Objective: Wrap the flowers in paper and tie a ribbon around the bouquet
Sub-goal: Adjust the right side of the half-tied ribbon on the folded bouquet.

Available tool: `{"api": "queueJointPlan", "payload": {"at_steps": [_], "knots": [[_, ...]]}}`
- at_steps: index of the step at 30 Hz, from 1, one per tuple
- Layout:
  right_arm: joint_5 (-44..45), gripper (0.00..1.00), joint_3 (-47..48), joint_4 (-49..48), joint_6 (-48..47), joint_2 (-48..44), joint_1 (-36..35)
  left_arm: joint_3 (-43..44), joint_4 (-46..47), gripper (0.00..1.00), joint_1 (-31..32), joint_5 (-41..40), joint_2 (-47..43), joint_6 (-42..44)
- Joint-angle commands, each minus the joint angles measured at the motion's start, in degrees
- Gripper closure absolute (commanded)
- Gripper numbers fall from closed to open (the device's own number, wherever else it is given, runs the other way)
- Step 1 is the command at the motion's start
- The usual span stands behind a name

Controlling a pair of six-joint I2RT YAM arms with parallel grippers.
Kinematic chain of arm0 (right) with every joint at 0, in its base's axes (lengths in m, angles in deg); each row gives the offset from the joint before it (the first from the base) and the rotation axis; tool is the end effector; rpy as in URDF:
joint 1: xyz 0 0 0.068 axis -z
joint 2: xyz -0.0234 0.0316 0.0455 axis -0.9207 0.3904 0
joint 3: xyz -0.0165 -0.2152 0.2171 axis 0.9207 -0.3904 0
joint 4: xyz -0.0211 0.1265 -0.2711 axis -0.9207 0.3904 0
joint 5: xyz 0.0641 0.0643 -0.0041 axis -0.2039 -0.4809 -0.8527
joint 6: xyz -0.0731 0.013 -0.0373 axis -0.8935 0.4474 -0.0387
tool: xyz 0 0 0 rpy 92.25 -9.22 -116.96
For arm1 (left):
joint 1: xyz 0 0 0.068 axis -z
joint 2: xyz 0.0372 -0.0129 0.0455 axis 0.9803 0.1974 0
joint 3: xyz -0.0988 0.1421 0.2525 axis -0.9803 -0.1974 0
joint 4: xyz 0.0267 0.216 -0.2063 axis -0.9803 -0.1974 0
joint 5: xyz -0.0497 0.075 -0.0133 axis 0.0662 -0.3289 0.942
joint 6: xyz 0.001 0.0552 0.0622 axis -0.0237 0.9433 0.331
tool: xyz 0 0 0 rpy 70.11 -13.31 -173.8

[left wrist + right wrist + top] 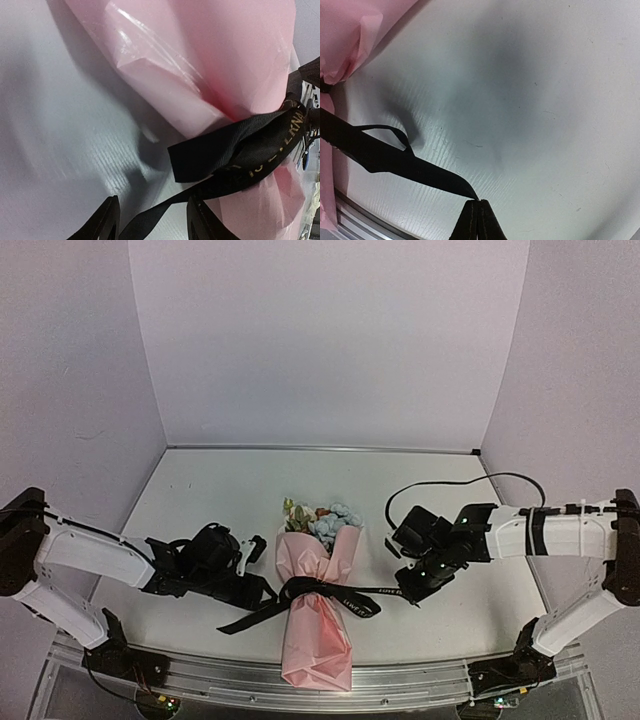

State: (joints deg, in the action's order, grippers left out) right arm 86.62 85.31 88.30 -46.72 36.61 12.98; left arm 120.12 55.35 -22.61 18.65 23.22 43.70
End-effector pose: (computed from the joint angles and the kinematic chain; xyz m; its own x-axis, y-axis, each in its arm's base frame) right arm 0.1817 0.2485 0.1735 -0.8085 -0.5018 -0.3075 -0.5526 0.8270 0.1032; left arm 0.1592 -0.2568 0.1208 -0.8454 0.2286 -0.4827 0.4770 0.7298 -0.4898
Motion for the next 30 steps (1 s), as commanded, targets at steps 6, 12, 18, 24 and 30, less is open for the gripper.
{"api": "queueJointPlan", "payload": {"at_steps": [6, 12, 18, 24, 30], "knots": [[2.16, 1.00, -0.65, 1.10, 0.01, -2.25, -0.17, 5.56, 5.79, 0.56, 0.24, 2.64, 4.86, 2.51], [2.07, 1.00, -0.33, 1.18, 0.01, -2.07, -0.14, 5.49, 6.05, 0.60, 0.24, 2.98, 5.10, 2.62], [1.83, 1.00, 0.03, 1.18, 0.00, -1.75, -0.17, 5.53, 6.82, 0.67, 0.24, 1.42, 5.85, 2.53], [1.80, 1.00, 0.35, 1.30, -0.01, -1.88, -0.17, 6.57, 6.86, 0.89, 0.20, -2.01, 5.37, 3.13], [1.60, 1.00, 0.69, 1.44, 0.06, -2.02, -0.19, 9.18, 4.42, 1.00, 0.19, -6.20, 2.16, 6.74]]}}
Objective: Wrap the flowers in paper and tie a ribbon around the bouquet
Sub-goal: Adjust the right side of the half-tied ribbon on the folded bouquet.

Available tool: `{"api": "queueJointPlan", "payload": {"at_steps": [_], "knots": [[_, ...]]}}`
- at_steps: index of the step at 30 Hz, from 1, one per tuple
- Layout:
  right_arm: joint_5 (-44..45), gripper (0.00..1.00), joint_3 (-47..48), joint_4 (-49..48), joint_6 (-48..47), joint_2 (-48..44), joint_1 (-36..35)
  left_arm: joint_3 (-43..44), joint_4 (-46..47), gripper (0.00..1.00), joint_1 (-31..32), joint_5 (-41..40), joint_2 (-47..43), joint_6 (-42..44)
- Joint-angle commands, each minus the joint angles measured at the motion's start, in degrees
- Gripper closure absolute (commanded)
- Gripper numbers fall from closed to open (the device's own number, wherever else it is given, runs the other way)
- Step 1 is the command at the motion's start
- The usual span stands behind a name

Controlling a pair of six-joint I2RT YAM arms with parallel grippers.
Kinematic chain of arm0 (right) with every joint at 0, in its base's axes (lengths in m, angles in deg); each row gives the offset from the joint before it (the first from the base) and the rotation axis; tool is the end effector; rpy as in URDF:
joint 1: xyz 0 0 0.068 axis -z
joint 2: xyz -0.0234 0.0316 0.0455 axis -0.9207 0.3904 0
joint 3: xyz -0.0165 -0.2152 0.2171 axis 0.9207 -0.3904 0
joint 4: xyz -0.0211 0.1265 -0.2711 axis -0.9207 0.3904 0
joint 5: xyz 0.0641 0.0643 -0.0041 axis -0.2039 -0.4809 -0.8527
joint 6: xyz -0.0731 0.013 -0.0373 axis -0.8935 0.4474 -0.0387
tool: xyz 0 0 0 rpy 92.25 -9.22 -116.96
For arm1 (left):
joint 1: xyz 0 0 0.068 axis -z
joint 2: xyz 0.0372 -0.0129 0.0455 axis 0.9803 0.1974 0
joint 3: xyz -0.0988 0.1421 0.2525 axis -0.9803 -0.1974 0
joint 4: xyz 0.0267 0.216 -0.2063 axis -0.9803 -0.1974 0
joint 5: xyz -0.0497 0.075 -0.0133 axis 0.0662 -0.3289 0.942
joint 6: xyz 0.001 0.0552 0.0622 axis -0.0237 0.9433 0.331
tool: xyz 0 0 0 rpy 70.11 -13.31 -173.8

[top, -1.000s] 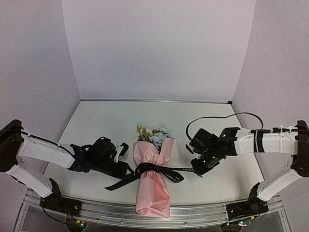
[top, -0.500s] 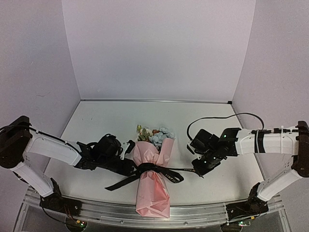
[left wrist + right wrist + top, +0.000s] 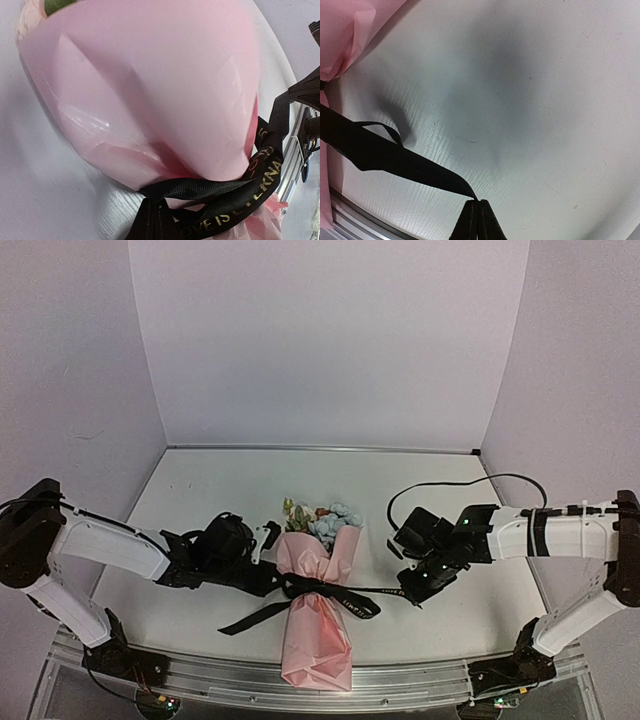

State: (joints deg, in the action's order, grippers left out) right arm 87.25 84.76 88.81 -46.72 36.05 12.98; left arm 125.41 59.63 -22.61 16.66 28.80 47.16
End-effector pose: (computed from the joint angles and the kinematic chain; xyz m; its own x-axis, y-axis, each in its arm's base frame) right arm 0.1799 0.2447 0.1728 -0.8092 -0.5030 -0.3036 -0.5500 0.8302 0.0905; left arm 0.1810 -0.2848 0.1296 -0.7891 0.2288 -0.5701 0.5371 0.7074 -0.4594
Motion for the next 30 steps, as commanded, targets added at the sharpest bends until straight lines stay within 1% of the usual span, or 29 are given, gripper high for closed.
{"api": "queueJointPlan", "payload": {"at_steps": [1, 5, 9, 13, 17, 18, 20, 23, 26, 30], "knots": [[0.96, 1.00, 1.32, 0.92, 0.10, -1.48, -0.20, 4.60, -0.43, 1.00, 0.20, -4.85, -4.01, 4.08], [1.40, 1.00, 1.46, 0.92, 0.09, -1.73, -0.27, 7.25, -2.22, 1.00, 0.16, -6.33, -5.31, 7.04], [3.71, 1.00, 1.88, 1.95, 0.55, -1.61, -0.26, 9.61, -2.63, 1.00, 0.15, -6.36, -4.80, 9.76], [4.91, 1.00, 1.98, 2.58, 1.24, -0.90, -0.21, 12.39, -2.64, 1.00, 0.12, -5.32, -1.35, 11.89], [5.09, 1.00, 1.97, 2.59, 1.81, -0.44, -0.23, 14.90, -2.30, 0.99, -0.02, -3.30, 2.54, 11.93], [5.08, 1.00, 1.97, 2.59, 1.93, -0.45, -0.27, 15.19, -2.37, 0.96, -0.02, -3.06, 2.86, 11.74], [5.02, 1.00, 1.97, 2.59, 2.03, -0.55, -0.26, 15.06, -1.94, 0.80, -0.02, -2.76, 2.77, 11.05], [5.07, 1.00, 1.87, 2.66, 1.95, -0.71, -0.26, 13.94, -1.97, 0.68, -0.02, -3.66, 0.85, 10.35], [5.09, 1.00, 1.80, 2.68, 1.98, -0.76, -0.26, 12.78, -2.82, 0.61, -0.04, -5.37, -2.47, 9.83], [4.84, 1.00, 2.02, 2.65, 2.02, -0.40, -0.23, 11.23, -4.19, 0.57, -0.09, -6.68, -6.37, 8.63]]}}
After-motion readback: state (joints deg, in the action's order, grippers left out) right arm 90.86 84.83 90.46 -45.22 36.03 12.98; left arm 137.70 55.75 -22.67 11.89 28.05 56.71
